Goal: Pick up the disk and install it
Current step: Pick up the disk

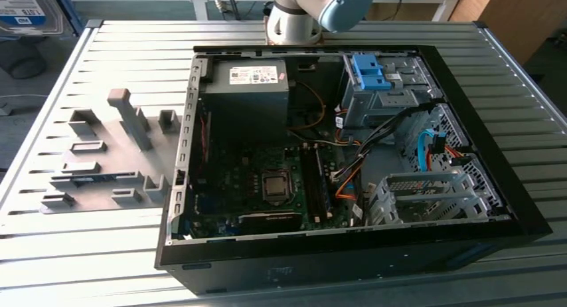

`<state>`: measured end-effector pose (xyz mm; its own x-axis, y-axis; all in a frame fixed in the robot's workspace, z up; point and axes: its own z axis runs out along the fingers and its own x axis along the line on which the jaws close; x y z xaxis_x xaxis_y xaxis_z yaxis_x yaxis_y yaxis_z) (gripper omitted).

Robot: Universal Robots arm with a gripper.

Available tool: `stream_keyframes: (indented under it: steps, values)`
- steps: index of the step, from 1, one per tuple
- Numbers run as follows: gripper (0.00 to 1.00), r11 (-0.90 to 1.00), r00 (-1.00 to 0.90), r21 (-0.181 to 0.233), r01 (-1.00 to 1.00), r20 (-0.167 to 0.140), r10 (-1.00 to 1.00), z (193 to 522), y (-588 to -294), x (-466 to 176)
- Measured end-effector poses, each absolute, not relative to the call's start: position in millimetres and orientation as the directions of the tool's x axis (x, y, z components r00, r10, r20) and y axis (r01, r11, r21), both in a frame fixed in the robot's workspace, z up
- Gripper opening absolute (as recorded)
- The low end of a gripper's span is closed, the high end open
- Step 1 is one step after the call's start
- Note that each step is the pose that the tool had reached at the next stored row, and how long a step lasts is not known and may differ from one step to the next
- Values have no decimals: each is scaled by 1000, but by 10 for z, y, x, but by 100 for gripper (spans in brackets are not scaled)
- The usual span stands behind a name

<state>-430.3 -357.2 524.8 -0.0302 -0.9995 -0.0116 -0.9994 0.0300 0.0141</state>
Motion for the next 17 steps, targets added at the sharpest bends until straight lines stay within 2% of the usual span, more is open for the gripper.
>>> stream_keyframes:
  steps: [17]
  values:
    - [37, 30, -30, 14, -999, -12, -999, 5248, -3721, -4087]
